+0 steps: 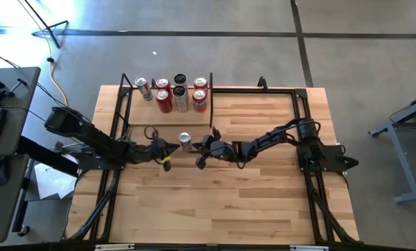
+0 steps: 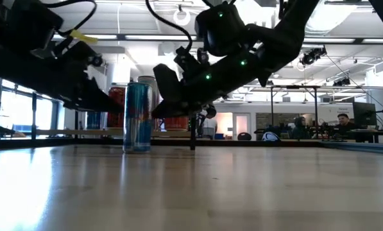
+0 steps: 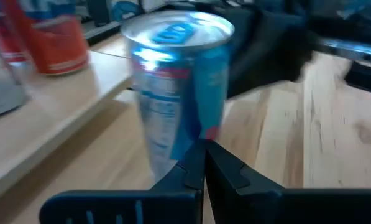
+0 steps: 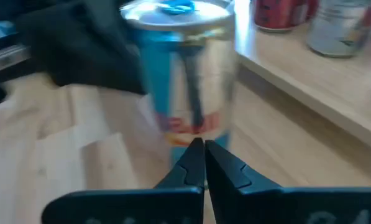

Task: Place canned beverage on shelf
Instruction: Put the blue soda can aligned with the other blue soda can on the shelf

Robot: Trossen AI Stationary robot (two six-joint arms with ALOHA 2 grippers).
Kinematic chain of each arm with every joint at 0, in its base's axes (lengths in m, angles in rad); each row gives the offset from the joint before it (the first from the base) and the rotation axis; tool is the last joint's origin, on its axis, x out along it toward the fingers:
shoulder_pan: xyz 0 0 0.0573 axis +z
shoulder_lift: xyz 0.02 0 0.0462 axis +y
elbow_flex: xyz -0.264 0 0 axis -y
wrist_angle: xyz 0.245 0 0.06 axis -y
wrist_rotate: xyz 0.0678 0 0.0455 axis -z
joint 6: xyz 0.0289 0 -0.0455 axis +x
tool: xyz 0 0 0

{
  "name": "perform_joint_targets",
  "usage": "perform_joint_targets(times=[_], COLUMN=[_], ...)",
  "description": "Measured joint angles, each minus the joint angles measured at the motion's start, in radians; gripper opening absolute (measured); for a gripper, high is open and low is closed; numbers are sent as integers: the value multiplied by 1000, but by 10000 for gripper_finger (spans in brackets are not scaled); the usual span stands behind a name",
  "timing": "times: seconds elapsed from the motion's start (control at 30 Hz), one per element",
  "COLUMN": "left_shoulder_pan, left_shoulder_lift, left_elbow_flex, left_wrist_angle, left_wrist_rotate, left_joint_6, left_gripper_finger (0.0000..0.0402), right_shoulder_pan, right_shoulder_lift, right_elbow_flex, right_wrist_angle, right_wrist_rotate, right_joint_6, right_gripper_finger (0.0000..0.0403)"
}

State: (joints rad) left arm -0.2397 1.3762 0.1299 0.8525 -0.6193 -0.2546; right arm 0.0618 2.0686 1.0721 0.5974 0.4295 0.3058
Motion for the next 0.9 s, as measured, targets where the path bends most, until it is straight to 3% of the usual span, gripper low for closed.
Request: perform_joint_targets(times=[0.23, 0.4, 0.53, 0.7, 0.8, 0.9], left_shoulder_pan=[0, 0, 0, 0, 0, 7], left_shoulder_lift=[-192, -277, -282, -277, -277, -277], left_elbow_flex=[-113, -103, -72, -48, -43, -37], left_wrist_angle=[3, -57, -63, -64, -63, -60], left_wrist_rotate=[29, 43, 41, -30, -13, 8], left_joint_6=[16, 57, 90, 135, 135, 151], left_gripper_finger=[0, 20, 79, 189, 249, 285], right_shoulder_pan=[13, 13, 13, 13, 13, 13], right_shoulder_lift=[0, 0, 0, 0, 0, 0], right_elbow_flex=[0, 0, 0, 0, 0, 0], right_wrist_angle=[14, 16, 18, 13, 13, 12], right_wrist_rotate=[-4, -14, -15, -21, -45, -47], right_joint_6=[1, -32, -44, -45, -45, -53], right_gripper_finger=[0, 0, 0, 0, 0, 0])
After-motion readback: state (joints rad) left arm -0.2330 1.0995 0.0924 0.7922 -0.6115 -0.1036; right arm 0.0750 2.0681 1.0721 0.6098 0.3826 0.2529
